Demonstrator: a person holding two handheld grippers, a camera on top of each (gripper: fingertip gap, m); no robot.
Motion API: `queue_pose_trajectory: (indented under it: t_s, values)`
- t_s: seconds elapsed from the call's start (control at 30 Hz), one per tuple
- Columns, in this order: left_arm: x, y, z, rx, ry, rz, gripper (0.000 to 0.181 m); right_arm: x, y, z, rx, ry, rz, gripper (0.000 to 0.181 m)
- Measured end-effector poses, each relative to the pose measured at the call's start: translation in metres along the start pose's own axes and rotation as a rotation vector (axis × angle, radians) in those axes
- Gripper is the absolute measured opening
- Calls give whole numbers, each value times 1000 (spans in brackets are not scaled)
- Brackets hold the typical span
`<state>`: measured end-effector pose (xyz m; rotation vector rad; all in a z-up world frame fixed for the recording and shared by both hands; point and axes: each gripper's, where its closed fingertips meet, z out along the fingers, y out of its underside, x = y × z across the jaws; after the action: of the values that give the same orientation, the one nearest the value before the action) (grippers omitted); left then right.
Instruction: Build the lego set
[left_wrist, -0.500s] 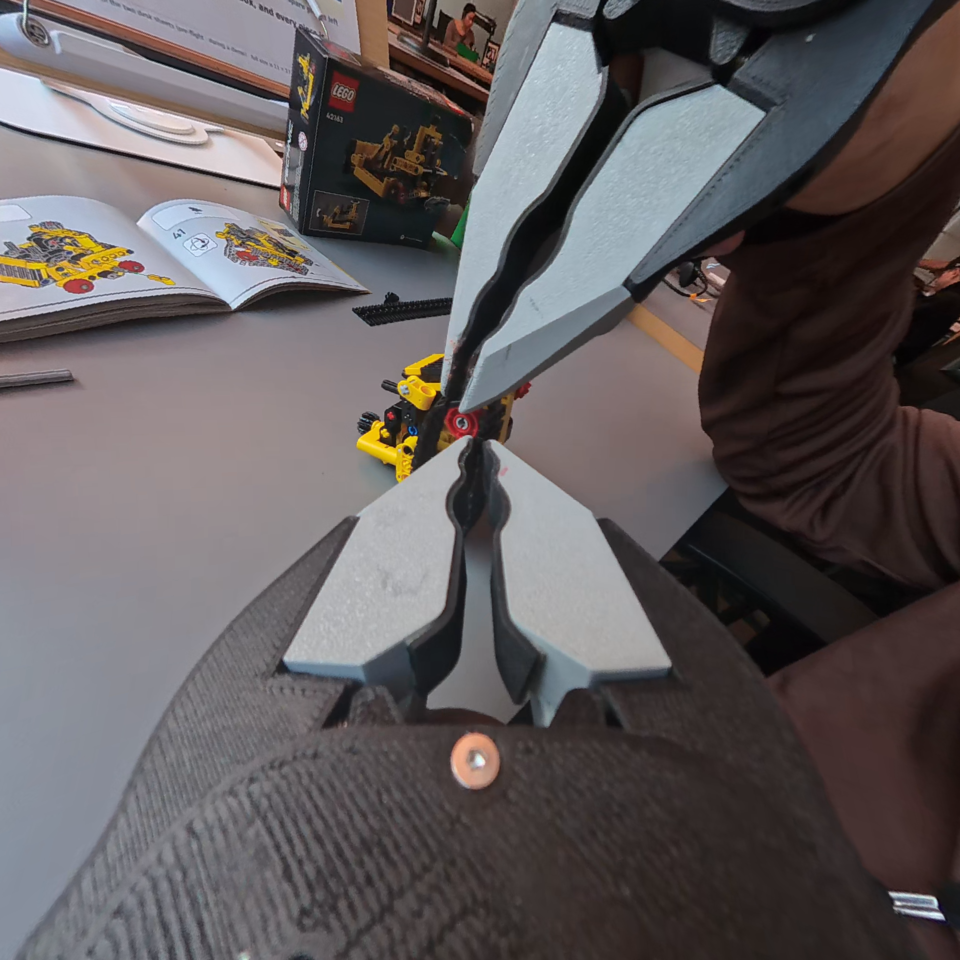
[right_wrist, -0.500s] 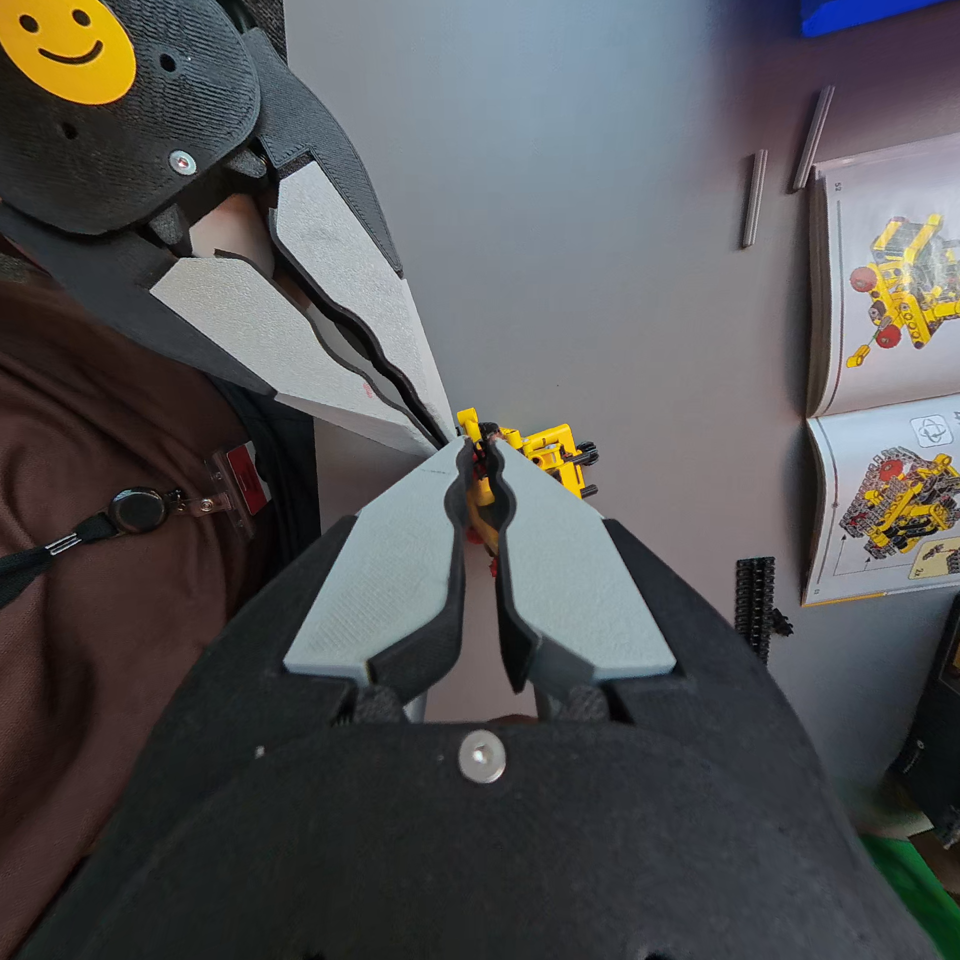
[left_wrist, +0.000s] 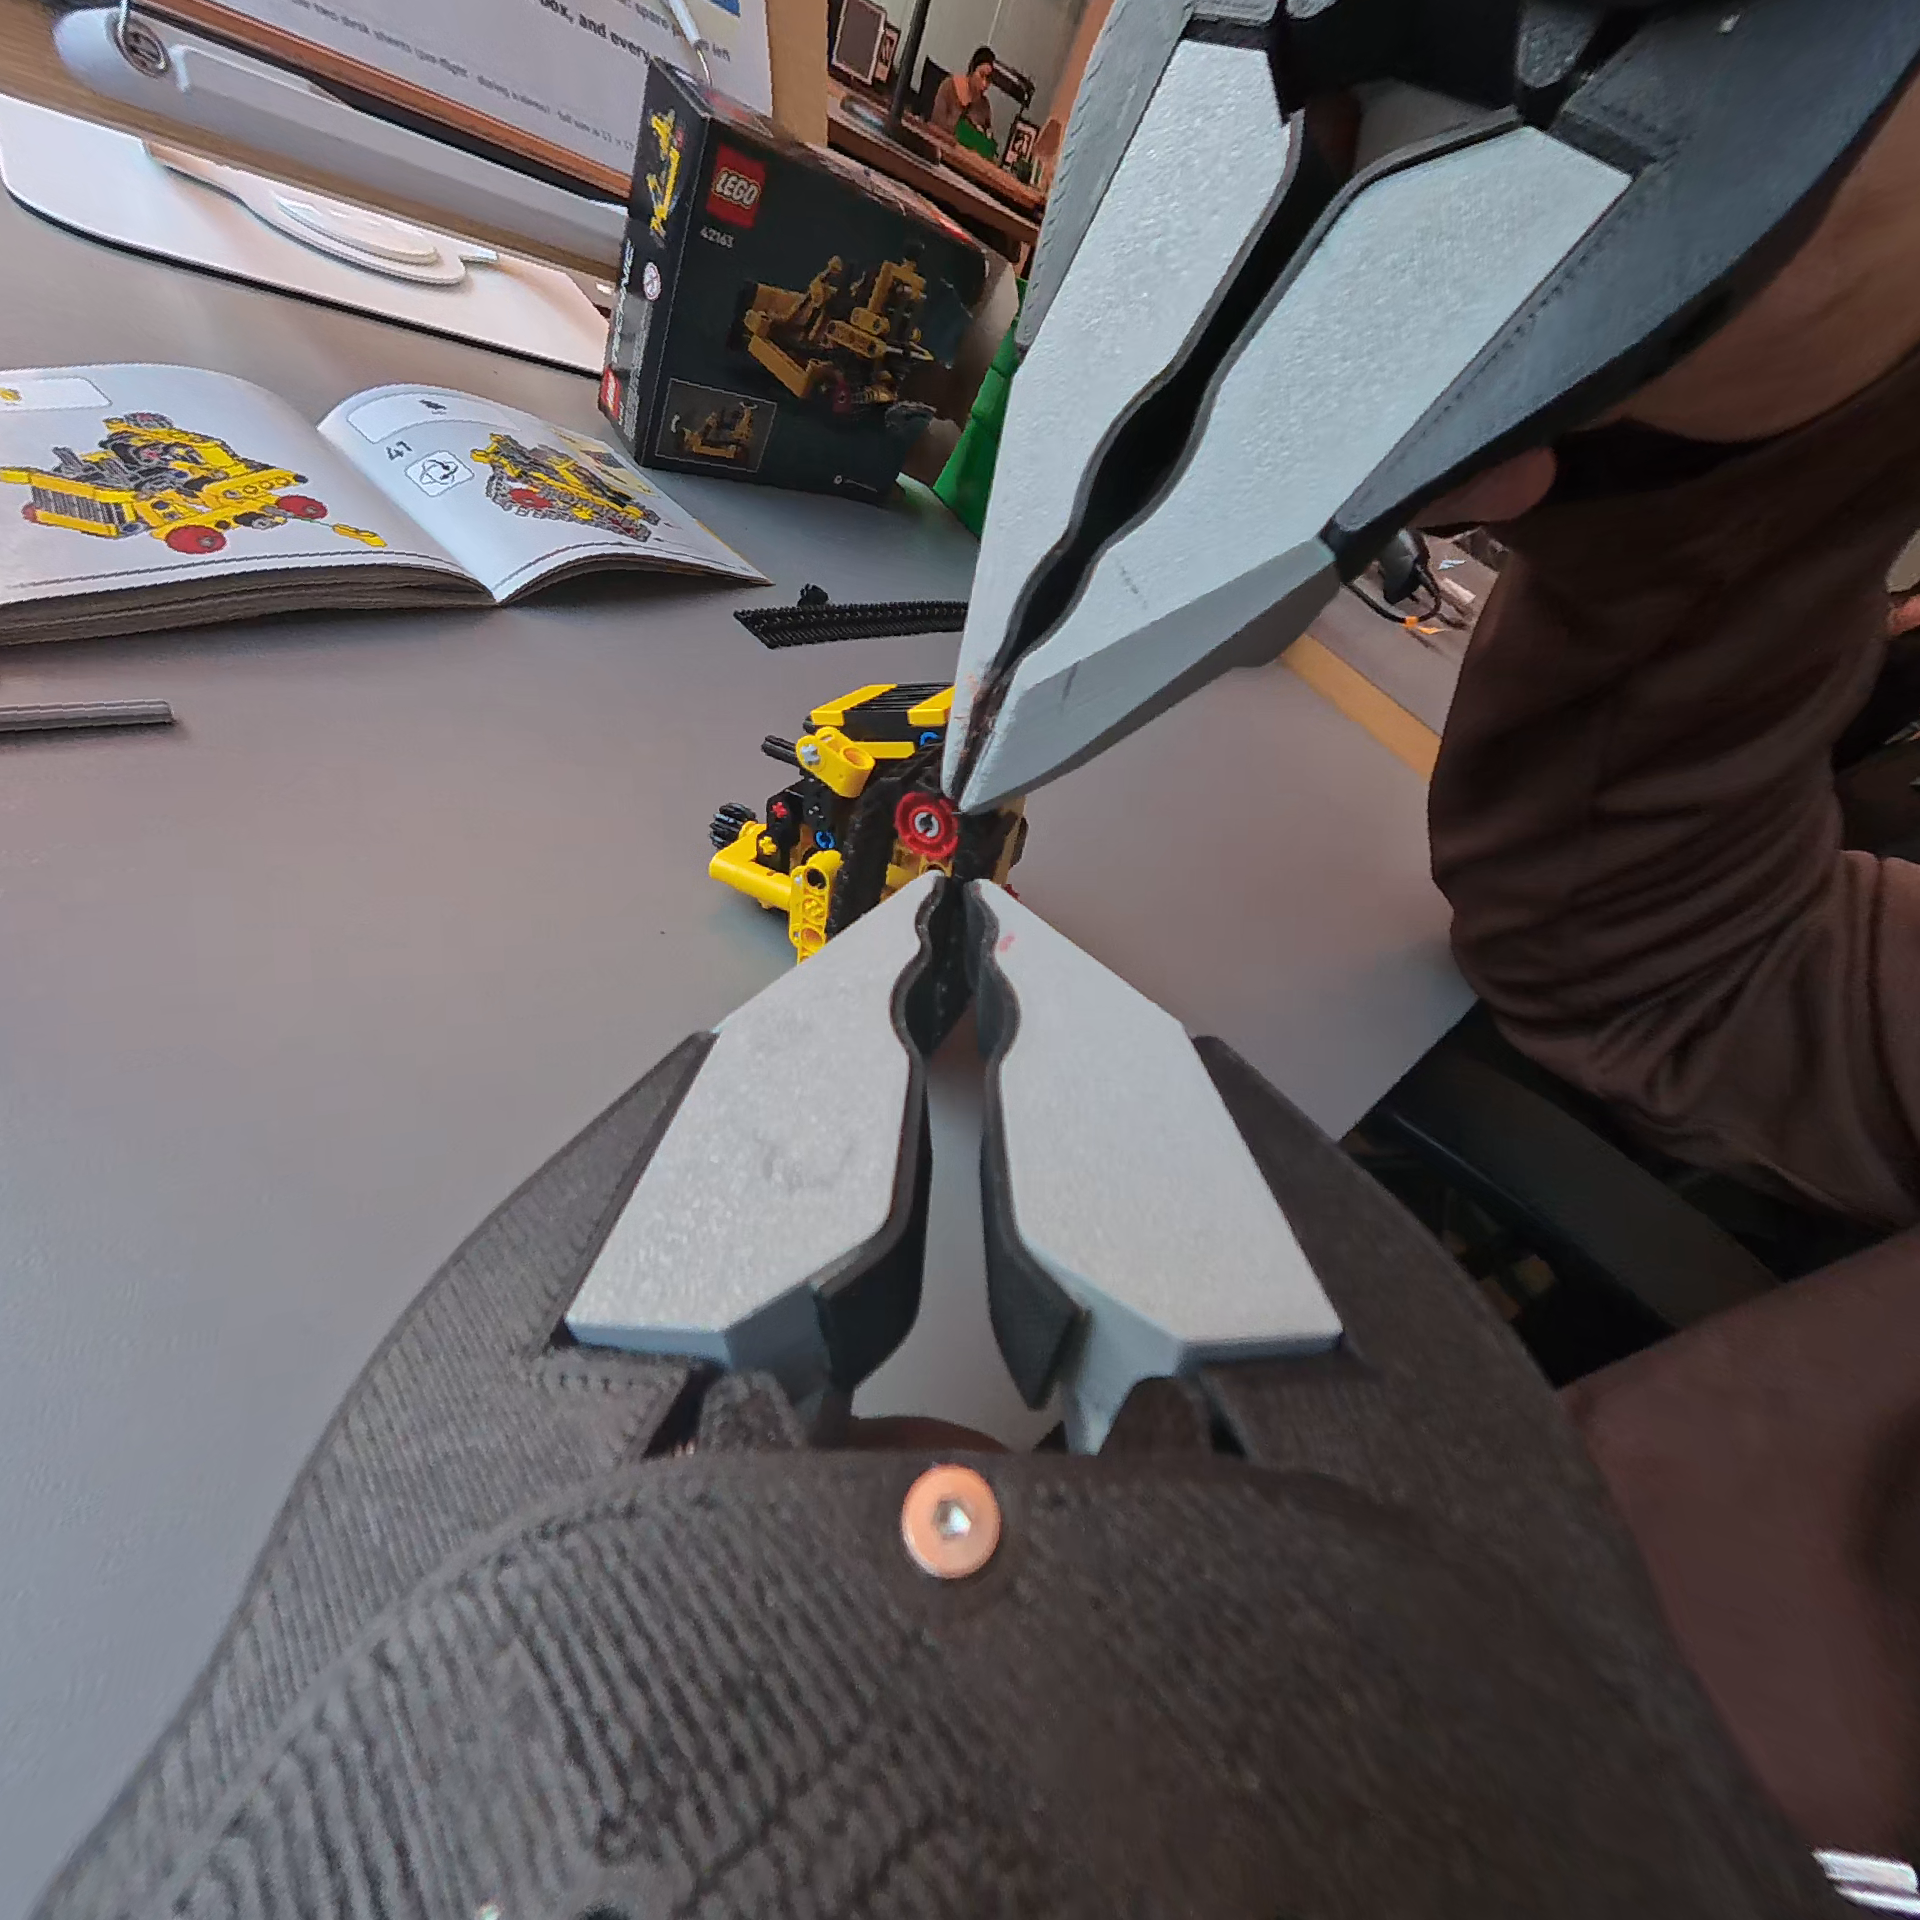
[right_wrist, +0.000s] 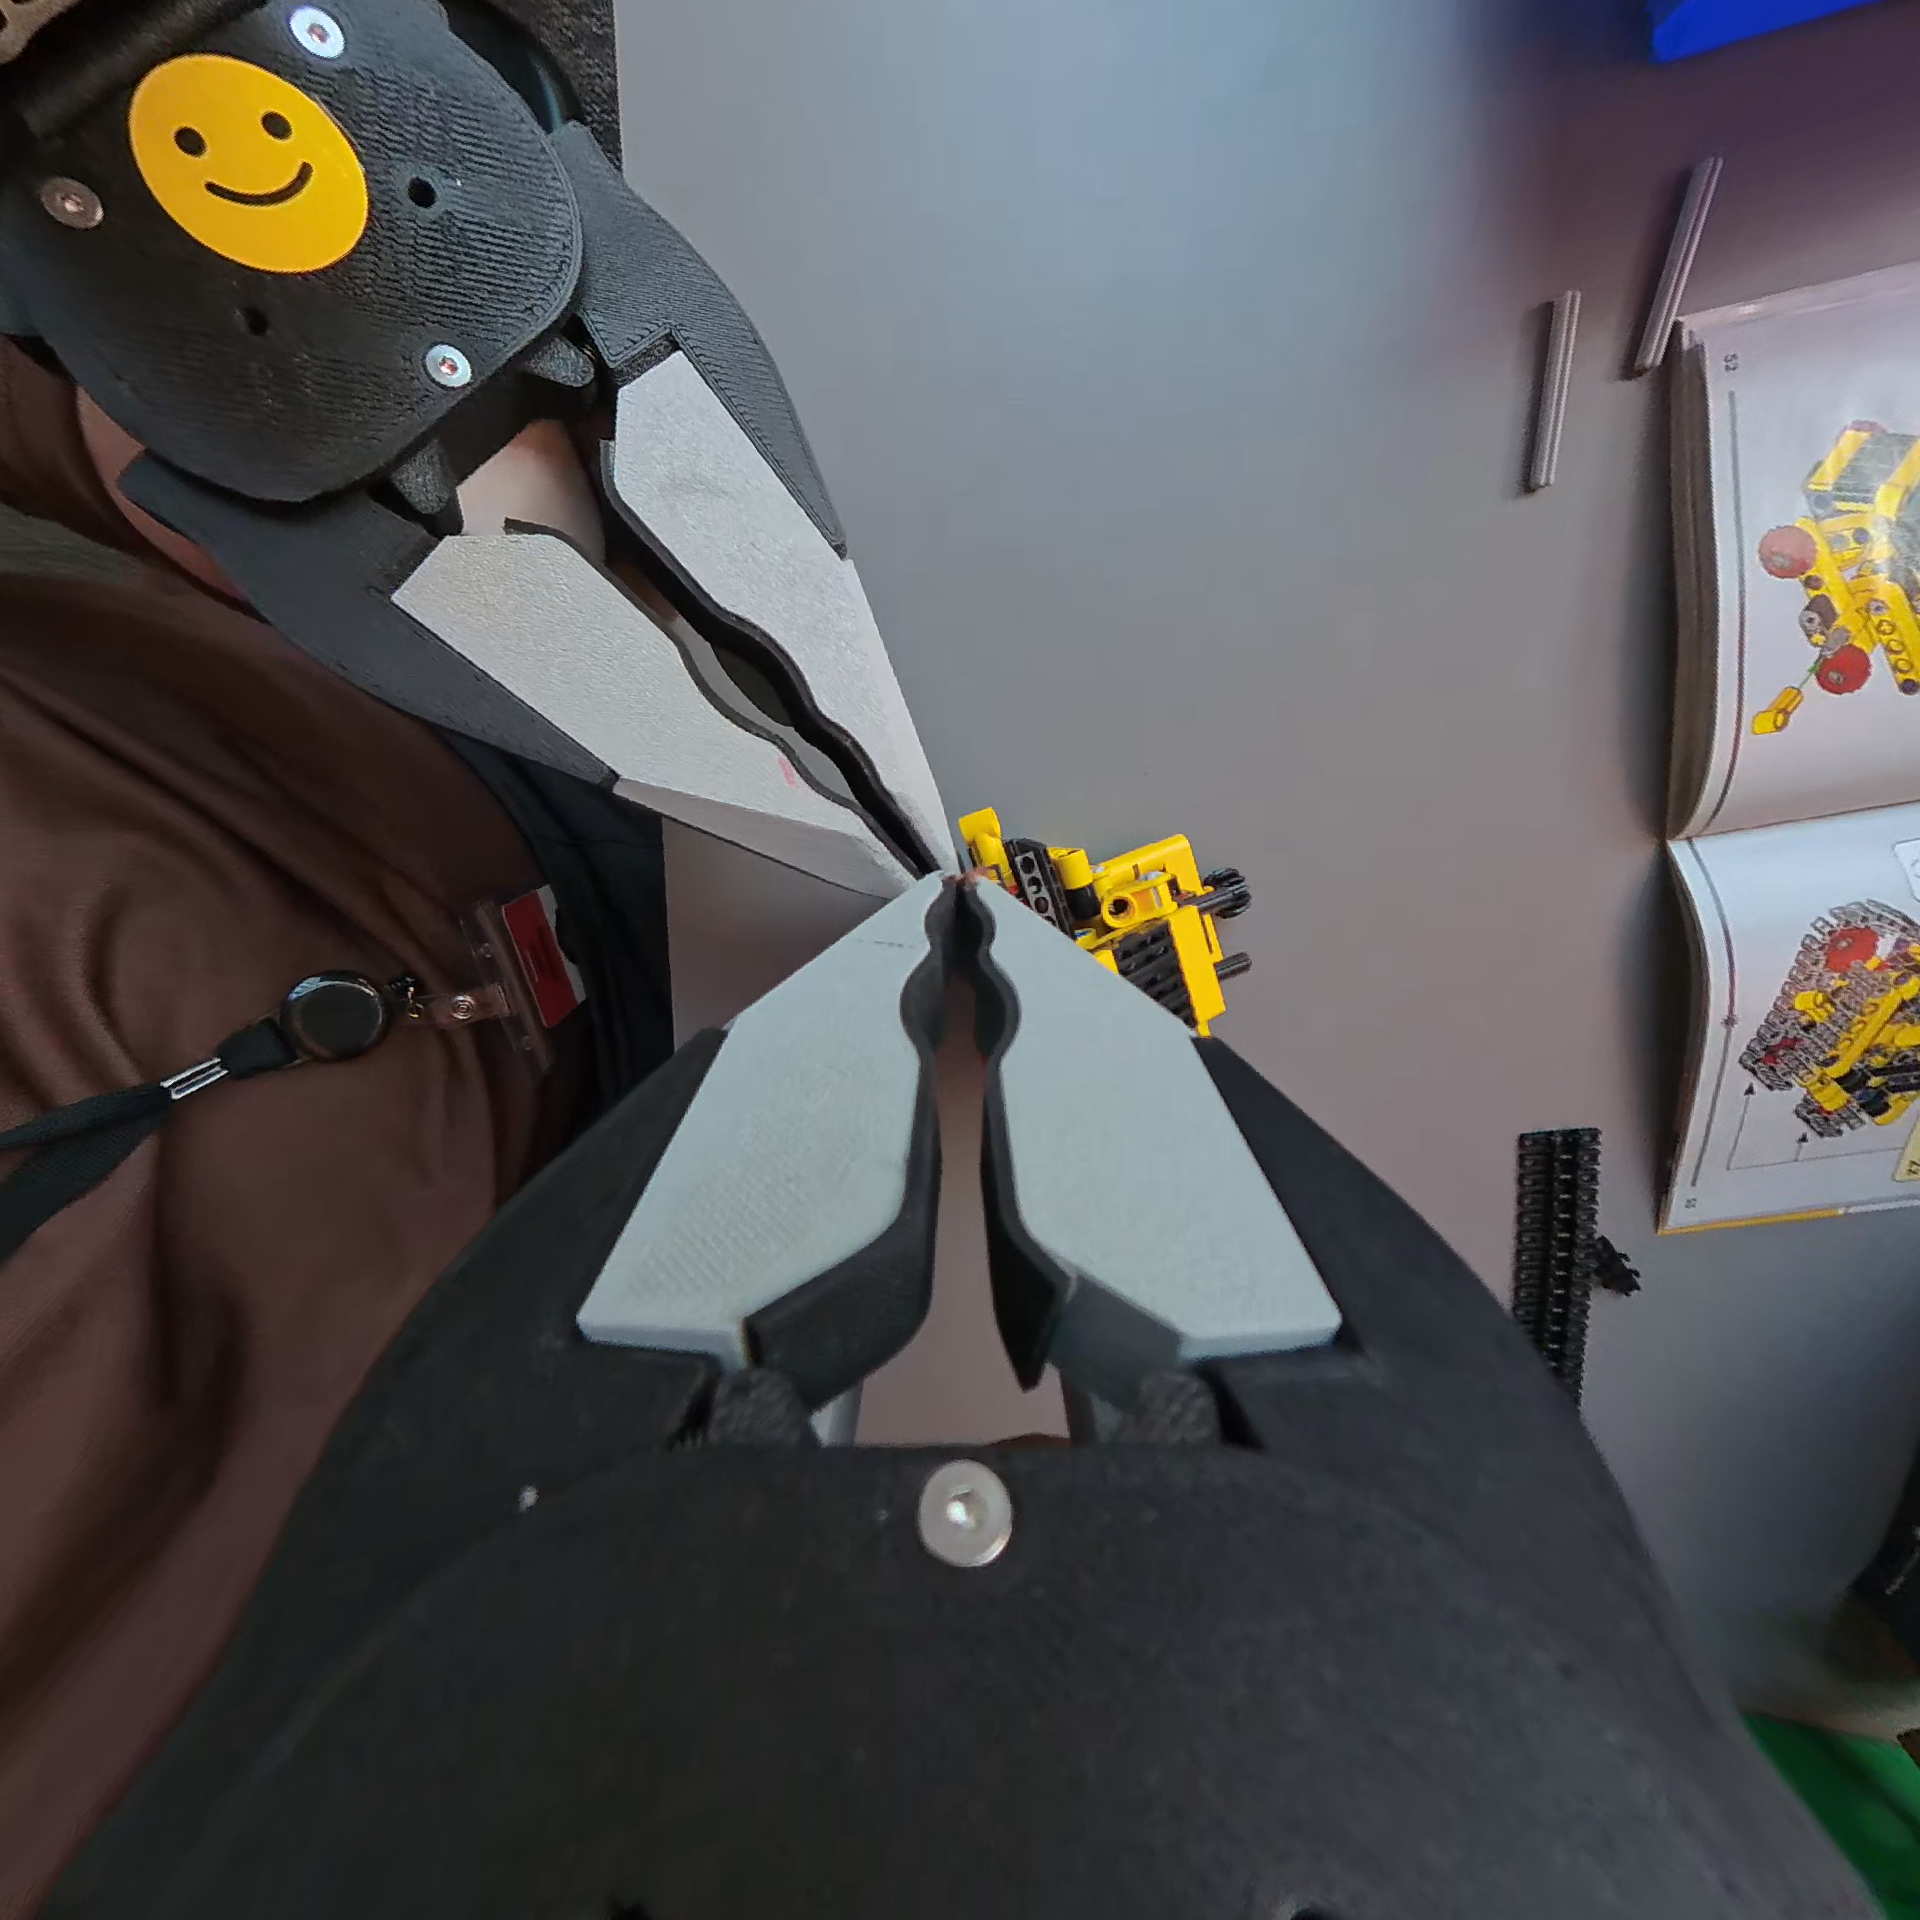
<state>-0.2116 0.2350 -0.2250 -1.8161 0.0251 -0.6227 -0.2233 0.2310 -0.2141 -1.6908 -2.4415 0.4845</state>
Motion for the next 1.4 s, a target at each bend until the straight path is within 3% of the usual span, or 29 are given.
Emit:
queue_pose_trajectory:
  t_s: [0.47,0.6,0.73,0.83,0.93,1.03,1.13,1.27,1.4]
  values:
    - [-9,1,2,15,-11,-73,0,-2,13,10,-64,-96,-11,0]
    - [-11,2,3,7,-25,-82,0,0,9,-9,0,-105,-35,0]
    - [-9,4,3,-16,-17,-57,2,37,0,-46,173,-4,18,2]
    - [-8,0,-2,-46,-1,-29,26,54,3,-66,252,1,101,13]
    - [-15,-12,-14,-61,-5,17,31,55,8,-78,283,-6,114,14]
    - [-31,-22,-22,-82,-15,56,24,41,8,-82,303,-25,78,15]
    - [-55,-17,-16,-173,-26,111,22,19,16,-68,272,-64,63,19]
    - [-45,-8,2,-302,174,98,19,-9,42,-33,259,-74,78,25]
    - [-58,2,16,-429,176,178,19,-35,61,-3,293,-37,65,32]
